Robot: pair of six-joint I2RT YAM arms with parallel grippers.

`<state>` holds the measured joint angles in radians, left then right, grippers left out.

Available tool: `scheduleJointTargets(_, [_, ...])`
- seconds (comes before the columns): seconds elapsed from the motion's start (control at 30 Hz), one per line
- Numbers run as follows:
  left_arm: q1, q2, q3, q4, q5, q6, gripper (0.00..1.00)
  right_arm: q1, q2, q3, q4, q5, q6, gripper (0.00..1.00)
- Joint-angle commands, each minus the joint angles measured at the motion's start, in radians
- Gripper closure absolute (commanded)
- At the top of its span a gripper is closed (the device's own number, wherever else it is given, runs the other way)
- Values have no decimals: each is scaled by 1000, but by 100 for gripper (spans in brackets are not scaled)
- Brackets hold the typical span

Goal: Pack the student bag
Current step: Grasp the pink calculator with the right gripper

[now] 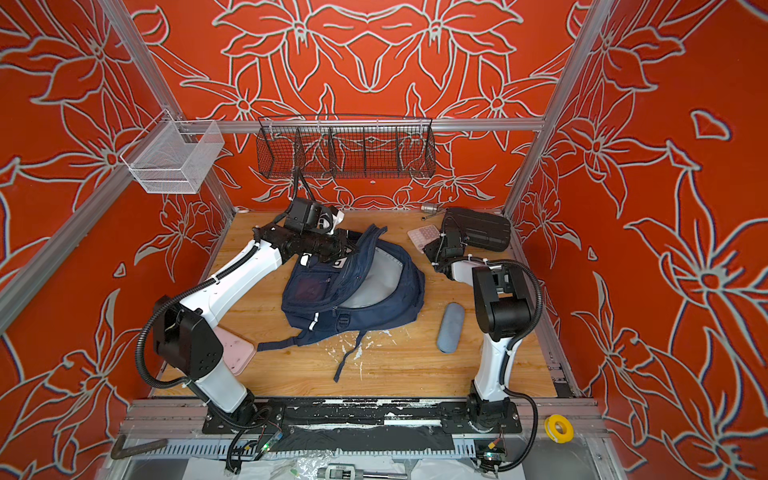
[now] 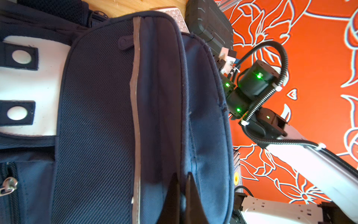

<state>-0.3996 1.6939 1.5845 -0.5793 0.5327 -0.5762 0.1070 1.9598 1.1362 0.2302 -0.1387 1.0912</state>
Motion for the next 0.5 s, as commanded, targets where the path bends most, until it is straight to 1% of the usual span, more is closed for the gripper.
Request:
scheduleJointTargets(0.0, [1, 8, 31, 4, -23, 27, 100, -6, 50, 60, 0, 4, 23, 55])
scheduleJointTargets(0.03, [1, 7, 32, 1, -23, 28, 100, -8, 62, 73, -11, 5, 19, 55])
scheduleJointTargets(0.2, [1, 16, 54, -27, -32, 41, 100, -15, 86, 60, 60, 7, 15, 66])
scheduleJointTargets(0.37, [0, 30, 61, -47, -30, 46, 100, -18, 92, 58, 99, -6, -16, 80])
scheduleJointTargets(0.47, [1, 29, 63, -59, -35, 53, 100, -23, 92, 57, 123, -39, -24, 89])
